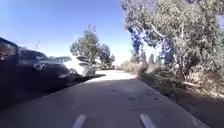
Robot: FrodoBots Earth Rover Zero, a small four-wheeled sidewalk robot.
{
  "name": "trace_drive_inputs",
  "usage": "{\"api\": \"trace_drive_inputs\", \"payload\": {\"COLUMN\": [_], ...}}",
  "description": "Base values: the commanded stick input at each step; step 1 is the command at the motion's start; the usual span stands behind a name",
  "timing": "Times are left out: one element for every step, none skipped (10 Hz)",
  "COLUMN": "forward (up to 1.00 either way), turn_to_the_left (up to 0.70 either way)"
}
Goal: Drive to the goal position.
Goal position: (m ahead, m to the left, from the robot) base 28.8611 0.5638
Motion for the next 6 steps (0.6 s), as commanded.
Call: {"api": "trace_drive_inputs", "payload": {"forward": [1.0,1.0,1.0,1.0,1.0,1.0], "turn_to_the_left": [0.0,0.0,0.0,0.0,0.0,0.0]}}
